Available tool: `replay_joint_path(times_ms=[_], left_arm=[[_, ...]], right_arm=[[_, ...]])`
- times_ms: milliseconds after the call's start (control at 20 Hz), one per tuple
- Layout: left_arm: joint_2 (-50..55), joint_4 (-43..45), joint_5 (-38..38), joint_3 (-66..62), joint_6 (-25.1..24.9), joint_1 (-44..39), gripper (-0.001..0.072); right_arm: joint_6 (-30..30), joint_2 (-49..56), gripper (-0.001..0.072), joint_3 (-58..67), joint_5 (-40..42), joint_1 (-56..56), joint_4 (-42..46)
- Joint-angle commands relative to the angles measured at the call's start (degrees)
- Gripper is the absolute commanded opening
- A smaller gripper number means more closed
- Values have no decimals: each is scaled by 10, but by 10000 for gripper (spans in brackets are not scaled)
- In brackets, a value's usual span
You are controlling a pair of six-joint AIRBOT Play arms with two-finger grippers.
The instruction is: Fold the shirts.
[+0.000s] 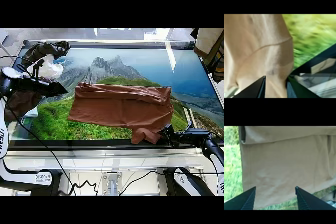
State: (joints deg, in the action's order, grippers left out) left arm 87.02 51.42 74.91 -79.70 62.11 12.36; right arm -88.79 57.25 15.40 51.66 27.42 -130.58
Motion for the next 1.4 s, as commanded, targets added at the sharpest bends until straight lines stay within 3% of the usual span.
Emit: replay_joint_path(times_ms=[0,50,100,200,300,450,550,850,1050,1350], left_arm=[[12,9,-4,0,0,0,579],[18,15,-2,0,0,0,579],[24,17,0,0,0,1,578],[39,17,13,0,7,0,578],[55,17,33,0,11,0,578],[72,17,40,2,13,0,582],[80,17,31,2,19,1,659],[128,80,37,2,72,0,659],[159,101,73,4,83,0,658],[172,100,64,49,86,0,658]], right_arm=[[0,9,339,0,-14,0,77],[-7,9,241,0,-12,0,77],[-18,9,188,0,-9,0,77],[-28,9,151,0,-3,0,78],[-28,9,36,0,-3,0,81],[-33,9,30,0,-3,0,85],[-43,9,31,0,-3,0,84],[-43,9,31,0,-3,0,84],[-43,9,31,0,-4,0,84],[-42,9,31,0,-4,0,84]])
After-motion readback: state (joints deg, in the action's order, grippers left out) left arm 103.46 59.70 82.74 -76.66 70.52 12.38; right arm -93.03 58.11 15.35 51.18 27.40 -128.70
